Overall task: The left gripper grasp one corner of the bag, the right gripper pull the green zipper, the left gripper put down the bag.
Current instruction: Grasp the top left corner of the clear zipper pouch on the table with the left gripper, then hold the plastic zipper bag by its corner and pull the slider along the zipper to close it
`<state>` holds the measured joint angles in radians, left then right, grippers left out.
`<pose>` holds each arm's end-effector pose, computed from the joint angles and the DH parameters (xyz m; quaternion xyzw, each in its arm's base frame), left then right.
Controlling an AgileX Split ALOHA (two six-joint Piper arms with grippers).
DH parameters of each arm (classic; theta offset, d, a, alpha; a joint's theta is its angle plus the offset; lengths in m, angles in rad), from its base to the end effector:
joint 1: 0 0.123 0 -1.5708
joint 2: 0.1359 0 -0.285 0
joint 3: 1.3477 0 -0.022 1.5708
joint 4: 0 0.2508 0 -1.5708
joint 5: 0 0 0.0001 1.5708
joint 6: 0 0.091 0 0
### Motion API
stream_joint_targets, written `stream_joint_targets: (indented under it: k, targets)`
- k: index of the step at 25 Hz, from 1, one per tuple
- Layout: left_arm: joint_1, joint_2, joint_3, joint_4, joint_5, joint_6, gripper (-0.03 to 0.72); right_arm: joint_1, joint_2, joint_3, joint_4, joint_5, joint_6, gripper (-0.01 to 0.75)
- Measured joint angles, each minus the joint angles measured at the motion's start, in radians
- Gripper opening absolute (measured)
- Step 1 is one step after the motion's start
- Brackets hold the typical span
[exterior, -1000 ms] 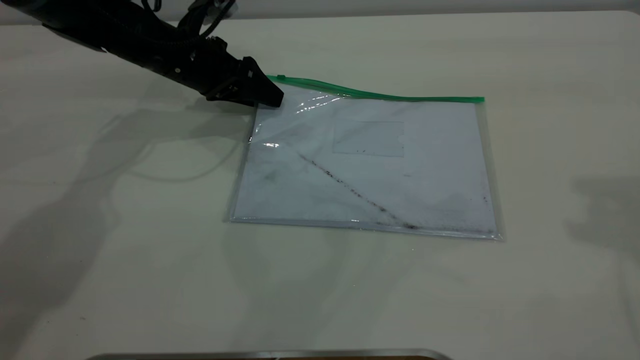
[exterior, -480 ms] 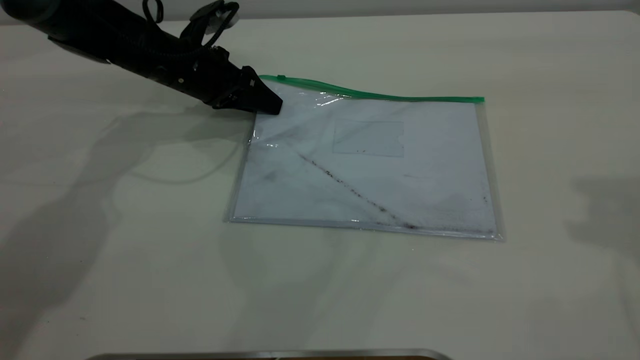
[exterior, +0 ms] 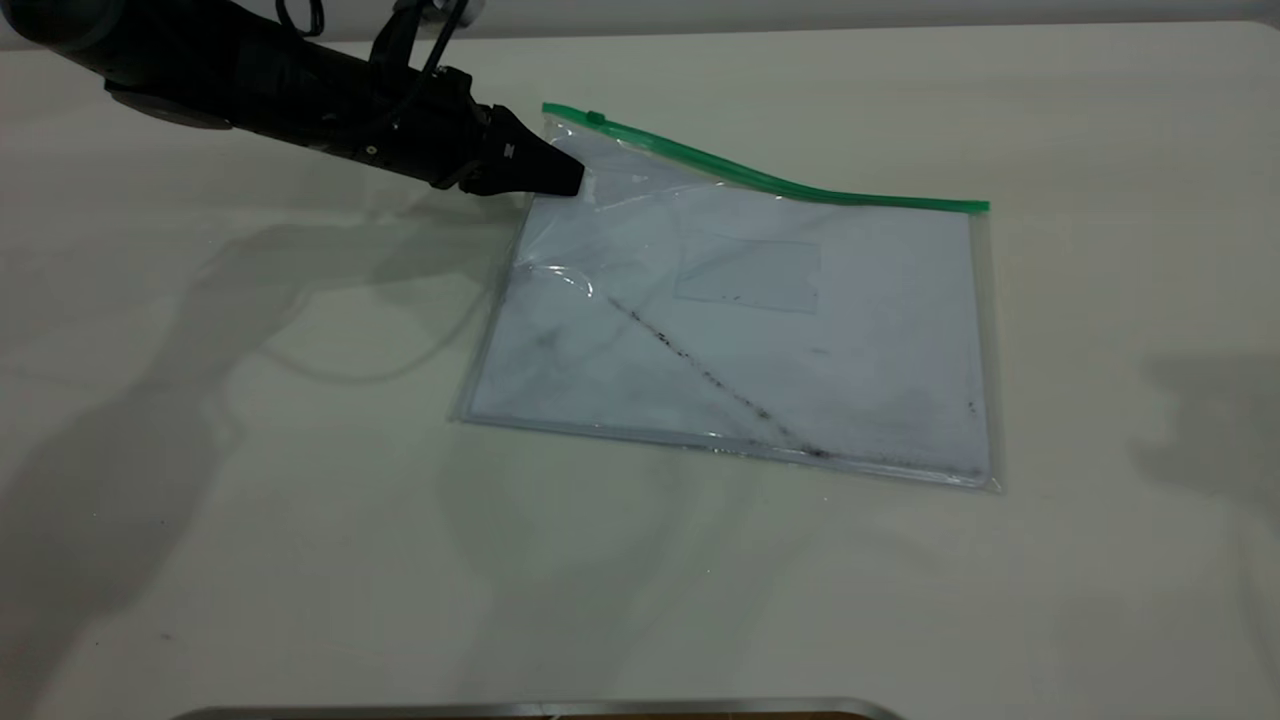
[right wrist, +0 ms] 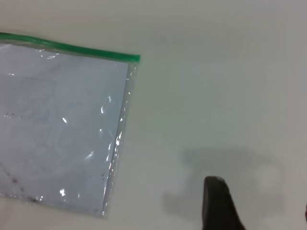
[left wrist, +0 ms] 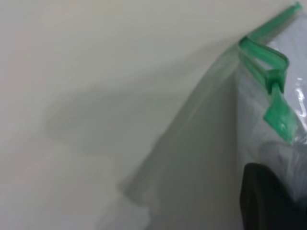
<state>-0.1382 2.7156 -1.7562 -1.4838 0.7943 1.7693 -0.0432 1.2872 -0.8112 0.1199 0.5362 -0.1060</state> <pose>0.4743 -0.1313 -0.0258 0.3135 0.8306 -0.3402 0.3099 0.2533 -0.0054 0.2578 0.0094 0.9474 0.0216 0.3192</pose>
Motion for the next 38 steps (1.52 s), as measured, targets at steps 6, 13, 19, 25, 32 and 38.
stream_joint_targets:
  k: [6,13,19,25,32,38]
  targets:
    - [0.0,0.005,-0.123,0.182,0.192,0.135,0.053,0.019,0.061,0.0,0.031,-0.061,-0.099,0.467]
    - [-0.01,0.009,-0.381,0.501,0.355,0.119,0.053,0.137,0.223,-0.016,0.143,-0.19,-0.3,0.467]
    - [-0.029,0.01,-0.538,0.601,0.372,0.117,0.053,0.24,0.411,-0.13,0.242,-0.204,-0.436,0.467]
    - [-0.08,0.01,-0.573,0.611,0.372,0.136,0.053,0.354,0.593,-0.268,0.35,-0.213,-0.586,0.467]
    - [-0.139,0.01,-0.573,0.633,0.372,0.166,0.053,0.424,0.766,-0.4,0.501,-0.216,-0.772,0.467]
    - [-0.17,0.01,-0.573,0.654,0.372,0.166,0.053,0.424,0.83,-0.451,0.62,-0.226,-0.877,0.467]
